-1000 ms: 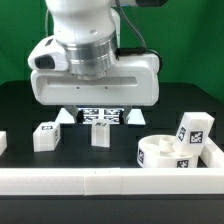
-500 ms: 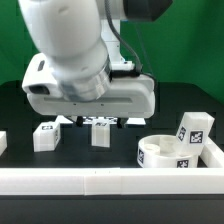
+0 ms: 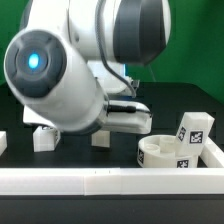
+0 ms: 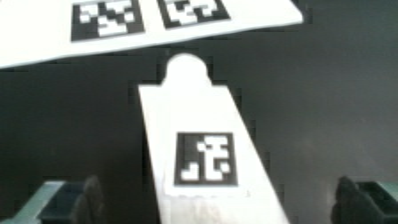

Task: Assemble stool

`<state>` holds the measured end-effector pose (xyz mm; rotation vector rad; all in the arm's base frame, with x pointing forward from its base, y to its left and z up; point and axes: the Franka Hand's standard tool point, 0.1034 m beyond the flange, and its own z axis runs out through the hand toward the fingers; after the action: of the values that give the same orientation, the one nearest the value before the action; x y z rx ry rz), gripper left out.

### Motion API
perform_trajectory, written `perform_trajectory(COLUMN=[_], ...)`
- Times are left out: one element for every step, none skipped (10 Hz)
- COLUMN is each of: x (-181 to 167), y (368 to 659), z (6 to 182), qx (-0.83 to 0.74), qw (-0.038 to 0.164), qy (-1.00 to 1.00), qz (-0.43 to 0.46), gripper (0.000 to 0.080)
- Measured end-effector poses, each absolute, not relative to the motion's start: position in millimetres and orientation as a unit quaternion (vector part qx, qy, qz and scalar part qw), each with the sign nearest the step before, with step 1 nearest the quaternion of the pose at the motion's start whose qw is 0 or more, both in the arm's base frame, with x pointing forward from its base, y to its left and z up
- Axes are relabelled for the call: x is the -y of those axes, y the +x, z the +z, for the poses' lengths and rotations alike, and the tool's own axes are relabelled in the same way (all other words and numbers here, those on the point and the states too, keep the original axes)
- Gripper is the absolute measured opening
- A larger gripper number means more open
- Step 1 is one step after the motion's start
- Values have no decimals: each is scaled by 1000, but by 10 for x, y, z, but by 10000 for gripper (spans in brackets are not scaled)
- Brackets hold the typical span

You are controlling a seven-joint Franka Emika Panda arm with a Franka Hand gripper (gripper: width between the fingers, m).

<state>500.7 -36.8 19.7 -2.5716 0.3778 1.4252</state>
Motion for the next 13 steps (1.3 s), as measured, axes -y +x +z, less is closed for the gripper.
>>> perform_trajectory(x=[373,380,382,382,382,382,382,381,374,341,279,213,145], y=[5014,5033,5027,5023,5013,5013,5013,5015,5024,5057,5122,5185,5231], z=[176,158,149,148,143,142,143,146,160,253,457,654,817], qx=[-127,-128,-128,-129,-131,-132,-132,-132,-131,-128,-124,-121,-124], qw=[88,87,87,87,86,85,85,85,86,88,90,92,89], qy=[-865,-868,-867,-867,-866,-866,-866,-866,-867,-867,-867,-867,-865], qz=[478,473,473,473,474,474,474,474,473,473,474,476,478], gripper=[648,648,533,533,343,324,324,324,324,324,324,324,324])
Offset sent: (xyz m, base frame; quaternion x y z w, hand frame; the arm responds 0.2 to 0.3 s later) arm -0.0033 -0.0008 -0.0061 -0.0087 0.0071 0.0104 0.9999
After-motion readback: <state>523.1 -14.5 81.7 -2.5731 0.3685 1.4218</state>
